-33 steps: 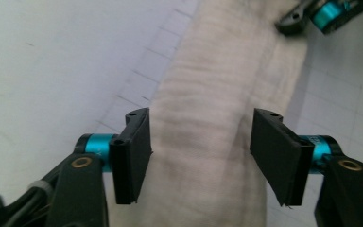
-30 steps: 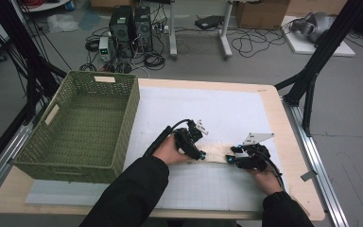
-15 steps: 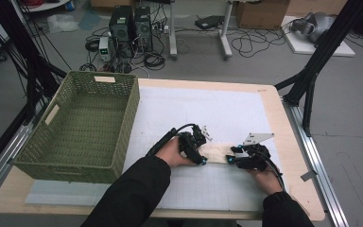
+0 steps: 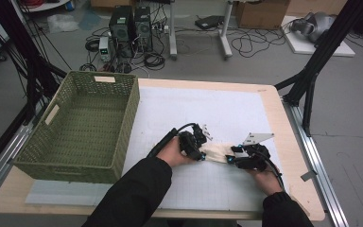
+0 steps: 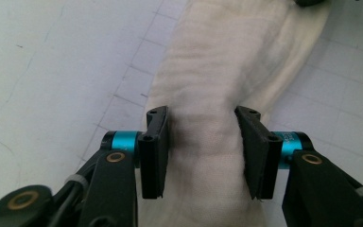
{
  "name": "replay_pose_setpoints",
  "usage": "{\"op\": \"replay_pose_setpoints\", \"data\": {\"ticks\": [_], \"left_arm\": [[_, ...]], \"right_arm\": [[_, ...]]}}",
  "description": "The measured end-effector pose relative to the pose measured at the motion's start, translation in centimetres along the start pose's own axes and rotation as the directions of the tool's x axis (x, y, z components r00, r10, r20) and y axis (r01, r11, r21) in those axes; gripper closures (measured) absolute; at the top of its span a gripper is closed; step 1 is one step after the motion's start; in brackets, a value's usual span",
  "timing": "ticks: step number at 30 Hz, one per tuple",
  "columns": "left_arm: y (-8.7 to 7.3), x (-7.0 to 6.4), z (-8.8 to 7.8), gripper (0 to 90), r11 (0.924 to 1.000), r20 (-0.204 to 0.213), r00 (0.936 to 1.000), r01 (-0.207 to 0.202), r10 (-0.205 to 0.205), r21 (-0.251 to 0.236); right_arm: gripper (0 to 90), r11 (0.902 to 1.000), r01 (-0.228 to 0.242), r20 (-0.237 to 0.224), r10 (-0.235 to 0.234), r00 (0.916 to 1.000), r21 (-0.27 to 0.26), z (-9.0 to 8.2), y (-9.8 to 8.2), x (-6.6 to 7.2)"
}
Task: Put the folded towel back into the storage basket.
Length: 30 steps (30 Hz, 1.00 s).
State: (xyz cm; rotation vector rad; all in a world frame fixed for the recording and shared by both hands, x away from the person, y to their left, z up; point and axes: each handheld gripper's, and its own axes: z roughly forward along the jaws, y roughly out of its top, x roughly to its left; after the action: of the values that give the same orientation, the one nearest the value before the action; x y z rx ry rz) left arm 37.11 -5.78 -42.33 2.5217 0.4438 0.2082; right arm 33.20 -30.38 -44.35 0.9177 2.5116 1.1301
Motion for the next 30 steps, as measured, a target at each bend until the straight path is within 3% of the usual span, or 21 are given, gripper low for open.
{"op": "replay_pose_setpoints", "data": {"ticks": [6,16,22,30], "left_arm": [[0.21,-0.39,0.08,71.8,0.9997,-0.033,0.9992,-0.022,0.022,-0.006],[0.28,-0.59,-0.02,79.9,0.9999,-0.04,0.9991,-0.012,0.012,0.0],[0.04,-0.5,-0.43,81.1,0.9993,0.035,0.9987,0.037,-0.038,0.004],[-0.22,-0.69,-0.69,81.8,0.9987,0.071,0.9962,0.051,-0.051,-0.003]], "right_arm": [[50.8,1.0,-0.002,0.002,0.002,1.0,-0.007,0.1,0.05,0.02],[50.3,0.9998,-0.012,-0.002,0.012,0.9999,-0.013,0.16,0.01,-0.08],[49.9,0.9999,-0.01,0.001,0.01,1.0,-0.012,0.15,0.02,-0.06],[50.0,0.9999,-0.009,0.007,0.009,0.9999,-0.011,0.24,0.02,-0.02]]}}
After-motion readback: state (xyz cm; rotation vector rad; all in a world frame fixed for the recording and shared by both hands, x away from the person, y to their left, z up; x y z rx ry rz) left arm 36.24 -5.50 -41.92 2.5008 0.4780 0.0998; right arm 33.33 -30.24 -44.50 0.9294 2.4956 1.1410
